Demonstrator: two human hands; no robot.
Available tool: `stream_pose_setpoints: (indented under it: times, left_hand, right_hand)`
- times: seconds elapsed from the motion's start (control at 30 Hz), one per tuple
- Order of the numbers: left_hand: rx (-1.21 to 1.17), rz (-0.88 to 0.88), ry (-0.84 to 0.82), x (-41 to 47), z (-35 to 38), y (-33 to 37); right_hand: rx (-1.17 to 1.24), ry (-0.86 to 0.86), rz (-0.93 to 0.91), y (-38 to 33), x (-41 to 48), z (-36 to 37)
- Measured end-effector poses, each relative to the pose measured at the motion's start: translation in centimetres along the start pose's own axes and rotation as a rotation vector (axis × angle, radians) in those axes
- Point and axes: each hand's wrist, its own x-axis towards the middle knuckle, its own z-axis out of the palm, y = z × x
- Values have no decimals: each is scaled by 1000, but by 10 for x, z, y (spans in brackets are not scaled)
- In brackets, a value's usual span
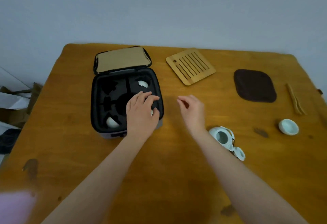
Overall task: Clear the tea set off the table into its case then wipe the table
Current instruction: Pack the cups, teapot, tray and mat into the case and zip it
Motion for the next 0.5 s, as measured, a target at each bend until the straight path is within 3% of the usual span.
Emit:
stream_pose_setpoints:
  times: [0.13, 0.5]
  left_hand:
    - [-131, 94, -77, -5, 29, 67]
    - [-342, 94, -363, -25, 147, 246]
  right_hand:
    - [-73, 31, -27, 49, -24, -47]
    - [-65, 104, 280, 197, -46, -182]
